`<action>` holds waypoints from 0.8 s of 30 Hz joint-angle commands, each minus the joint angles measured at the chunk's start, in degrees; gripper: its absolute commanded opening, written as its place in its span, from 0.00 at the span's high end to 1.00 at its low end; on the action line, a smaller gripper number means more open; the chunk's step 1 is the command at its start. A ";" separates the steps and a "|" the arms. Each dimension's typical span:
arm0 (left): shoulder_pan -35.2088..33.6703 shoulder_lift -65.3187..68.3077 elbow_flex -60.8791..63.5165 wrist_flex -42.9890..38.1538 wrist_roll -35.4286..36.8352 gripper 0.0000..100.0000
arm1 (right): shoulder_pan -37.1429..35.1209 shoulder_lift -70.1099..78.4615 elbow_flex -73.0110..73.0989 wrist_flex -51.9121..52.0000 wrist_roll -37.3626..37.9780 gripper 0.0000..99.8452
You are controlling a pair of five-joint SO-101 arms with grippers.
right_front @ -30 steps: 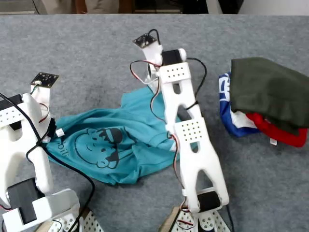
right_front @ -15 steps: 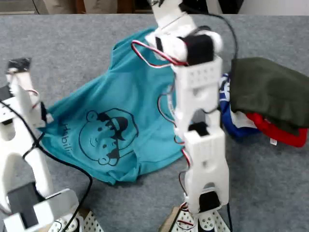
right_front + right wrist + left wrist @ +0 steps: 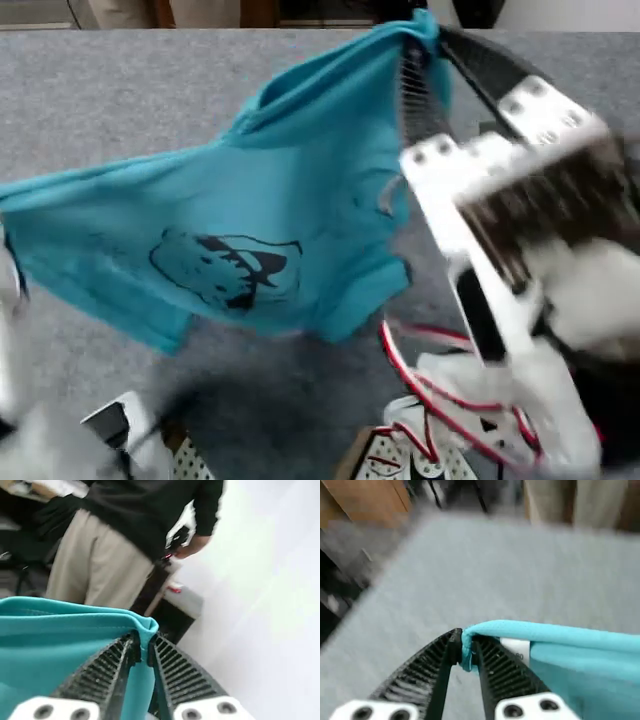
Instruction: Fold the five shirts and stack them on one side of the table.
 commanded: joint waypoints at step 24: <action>-8.26 -10.68 -3.87 10.90 -8.97 0.98 | 6.02 -7.69 -0.92 -8.44 3.43 1.00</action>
